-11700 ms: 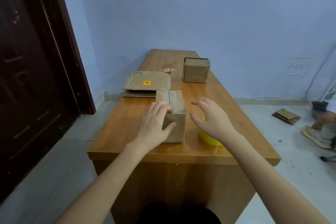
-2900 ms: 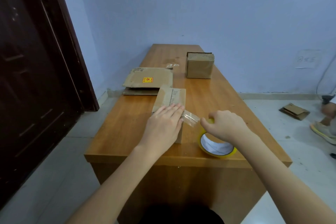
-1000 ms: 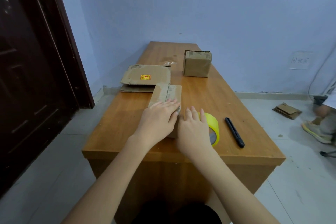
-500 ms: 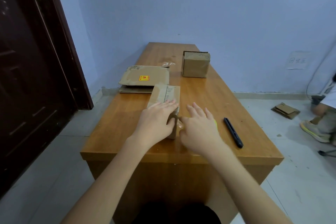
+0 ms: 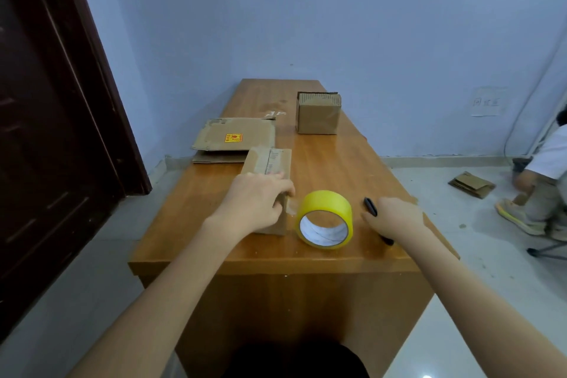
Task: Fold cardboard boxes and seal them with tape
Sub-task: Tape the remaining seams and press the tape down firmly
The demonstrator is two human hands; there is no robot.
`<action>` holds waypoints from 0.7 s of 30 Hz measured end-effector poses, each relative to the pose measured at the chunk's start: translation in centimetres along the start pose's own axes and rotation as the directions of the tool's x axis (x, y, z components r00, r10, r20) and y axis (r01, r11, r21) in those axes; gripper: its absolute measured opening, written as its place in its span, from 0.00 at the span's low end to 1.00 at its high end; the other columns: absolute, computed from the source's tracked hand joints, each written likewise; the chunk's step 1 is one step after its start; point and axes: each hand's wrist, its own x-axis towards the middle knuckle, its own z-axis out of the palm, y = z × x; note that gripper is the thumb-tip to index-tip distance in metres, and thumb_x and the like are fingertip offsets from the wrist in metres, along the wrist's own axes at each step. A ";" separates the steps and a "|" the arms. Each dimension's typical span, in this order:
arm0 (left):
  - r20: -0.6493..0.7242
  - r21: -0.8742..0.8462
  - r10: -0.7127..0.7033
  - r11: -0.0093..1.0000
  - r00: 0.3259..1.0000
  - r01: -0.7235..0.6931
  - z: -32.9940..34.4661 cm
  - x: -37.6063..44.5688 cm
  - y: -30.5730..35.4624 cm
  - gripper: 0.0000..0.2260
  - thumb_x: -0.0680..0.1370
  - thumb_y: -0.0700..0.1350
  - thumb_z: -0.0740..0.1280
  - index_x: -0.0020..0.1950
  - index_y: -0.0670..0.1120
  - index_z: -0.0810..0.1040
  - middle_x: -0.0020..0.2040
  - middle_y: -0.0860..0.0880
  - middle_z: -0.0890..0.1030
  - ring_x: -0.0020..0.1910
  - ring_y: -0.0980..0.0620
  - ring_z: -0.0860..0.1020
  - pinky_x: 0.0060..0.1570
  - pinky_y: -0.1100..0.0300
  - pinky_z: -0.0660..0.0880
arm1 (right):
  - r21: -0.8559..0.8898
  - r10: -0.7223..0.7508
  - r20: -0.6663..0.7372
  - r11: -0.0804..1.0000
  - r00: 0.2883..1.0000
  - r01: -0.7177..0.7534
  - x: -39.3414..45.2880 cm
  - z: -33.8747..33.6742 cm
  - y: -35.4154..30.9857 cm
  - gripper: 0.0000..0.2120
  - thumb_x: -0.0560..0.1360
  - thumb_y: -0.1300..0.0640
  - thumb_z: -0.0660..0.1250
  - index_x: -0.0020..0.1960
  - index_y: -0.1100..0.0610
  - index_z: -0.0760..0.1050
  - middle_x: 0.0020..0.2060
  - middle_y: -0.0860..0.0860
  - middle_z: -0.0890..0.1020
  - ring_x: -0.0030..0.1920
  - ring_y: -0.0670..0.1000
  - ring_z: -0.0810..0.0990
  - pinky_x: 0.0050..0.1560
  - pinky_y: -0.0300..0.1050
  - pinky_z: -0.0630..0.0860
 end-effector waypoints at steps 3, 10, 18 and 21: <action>-0.012 0.041 0.025 0.999 1.000 -0.024 -0.2 0.1 0.2 0.10 0.78 0.47 0.60 0.55 0.57 0.78 0.64 0.53 0.76 0.54 0.51 0.78 0.45 0.60 0.67 | 0.027 0.036 0.011 0.999 0.999 -0.036 0.1 0.9 -0.1 0.14 0.81 0.49 0.55 0.56 0.58 0.69 0.51 0.55 0.75 0.47 0.56 0.77 0.38 0.44 0.68; 0.103 -0.049 0.023 0.999 0.994 -0.019 -1.2 0.5 -0.6 0.12 0.76 0.43 0.62 0.47 0.59 0.80 0.65 0.56 0.76 0.56 0.51 0.77 0.51 0.59 0.69 | 0.584 0.108 0.011 0.807 0.994 -0.094 0.1 -0.1 -0.3 0.09 0.81 0.55 0.55 0.51 0.62 0.60 0.40 0.60 0.76 0.36 0.59 0.78 0.33 0.49 0.75; 0.124 -0.091 -0.041 0.994 0.991 0.053 -0.9 0.7 -1.6 0.15 0.76 0.50 0.67 0.61 0.58 0.69 0.60 0.55 0.78 0.56 0.49 0.76 0.50 0.57 0.69 | 0.846 -0.160 0.092 0.534 0.983 0.007 -5.0 -8.1 -3.7 0.12 0.81 0.60 0.50 0.56 0.56 0.72 0.37 0.53 0.73 0.32 0.50 0.67 0.26 0.39 0.65; 0.074 -0.081 -0.076 0.993 0.994 0.082 -0.4 0.7 -1.5 0.13 0.78 0.53 0.65 0.62 0.58 0.73 0.59 0.55 0.79 0.57 0.51 0.76 0.50 0.57 0.70 | 0.809 -0.199 0.045 0.582 0.979 0.082 -6.4 -8.6 -4.9 0.12 0.81 0.60 0.51 0.58 0.55 0.71 0.37 0.53 0.74 0.30 0.49 0.67 0.26 0.39 0.64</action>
